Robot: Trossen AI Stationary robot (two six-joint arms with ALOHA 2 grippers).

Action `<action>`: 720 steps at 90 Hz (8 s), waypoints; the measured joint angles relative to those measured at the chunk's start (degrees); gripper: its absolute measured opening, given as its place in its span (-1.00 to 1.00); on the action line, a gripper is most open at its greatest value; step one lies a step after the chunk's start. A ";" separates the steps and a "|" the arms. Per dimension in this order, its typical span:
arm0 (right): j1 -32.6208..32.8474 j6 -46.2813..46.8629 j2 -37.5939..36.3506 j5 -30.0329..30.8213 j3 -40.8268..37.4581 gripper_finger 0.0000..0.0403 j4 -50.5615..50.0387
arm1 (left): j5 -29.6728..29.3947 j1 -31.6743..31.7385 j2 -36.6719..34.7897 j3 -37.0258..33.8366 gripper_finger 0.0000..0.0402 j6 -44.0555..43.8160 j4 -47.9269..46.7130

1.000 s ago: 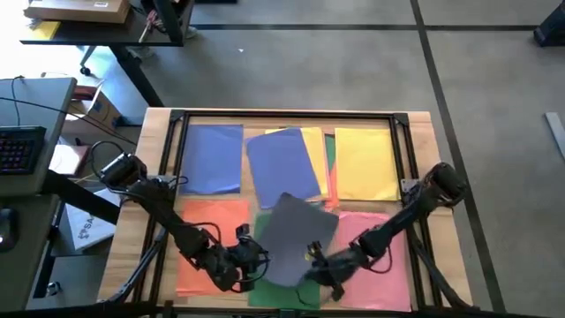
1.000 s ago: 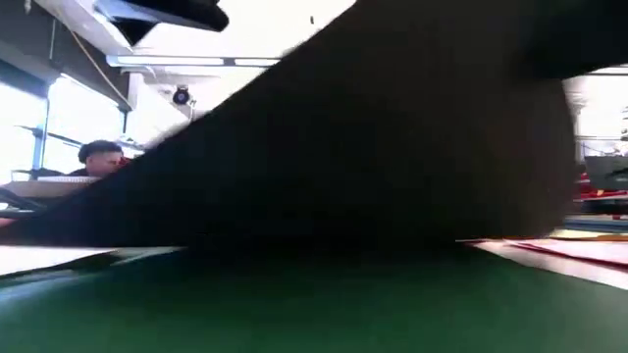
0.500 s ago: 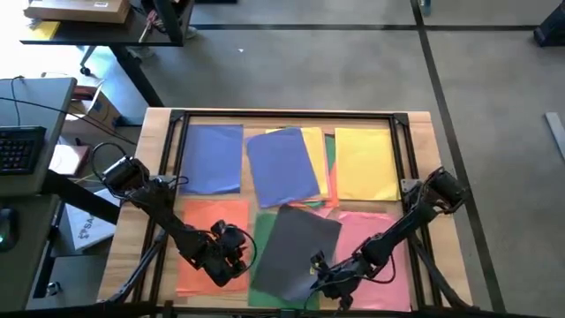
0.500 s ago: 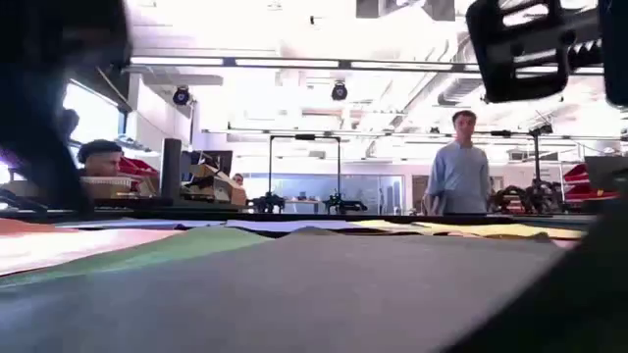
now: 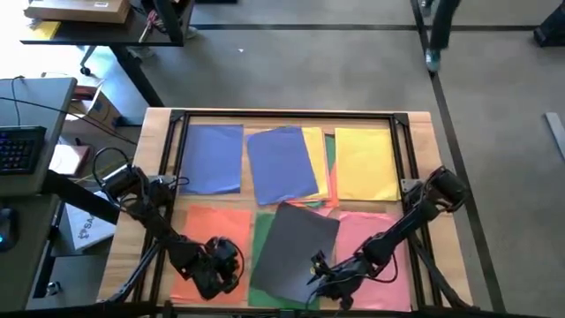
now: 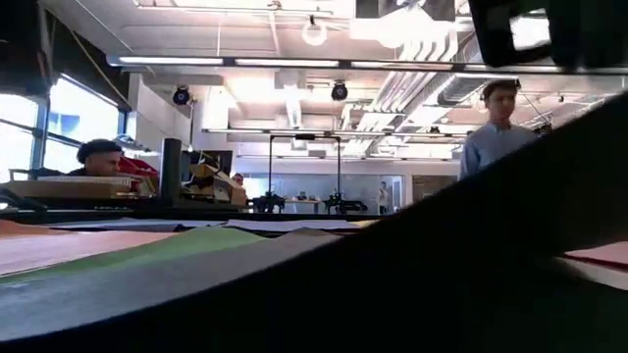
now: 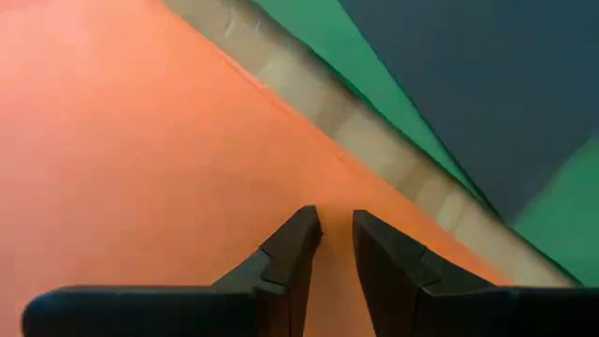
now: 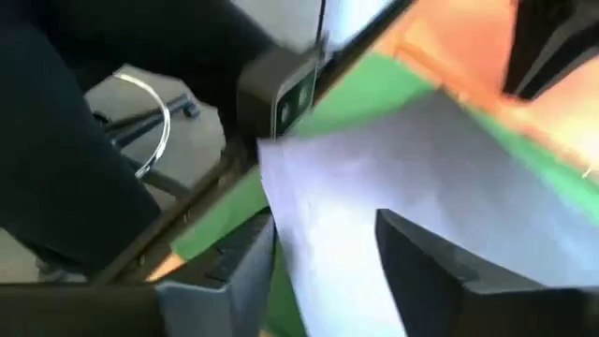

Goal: Organize paper
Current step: Move the black paper on the green paper, then stack the right blue paper on the left blue paper

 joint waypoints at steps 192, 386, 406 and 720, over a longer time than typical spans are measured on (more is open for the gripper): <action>-0.90 13.82 -10.05 10.54 2.55 0.06 -15.32 | -17.30 32.72 -0.18 -6.04 -0.99 88.81 14.88; 4.85 25.74 -13.69 23.98 2.52 0.06 -29.22 | -20.06 58.09 -24.15 24.67 -1.00 77.05 -49.65; 4.85 25.74 -13.69 24.15 2.52 0.06 -29.22 | -15.75 65.40 -24.15 24.67 -1.00 81.68 -52.53; -52.12 -25.93 4.91 -26.43 39.94 -1.00 -36.37 | 22.63 53.79 -23.02 42.50 -1.00 78.15 -71.90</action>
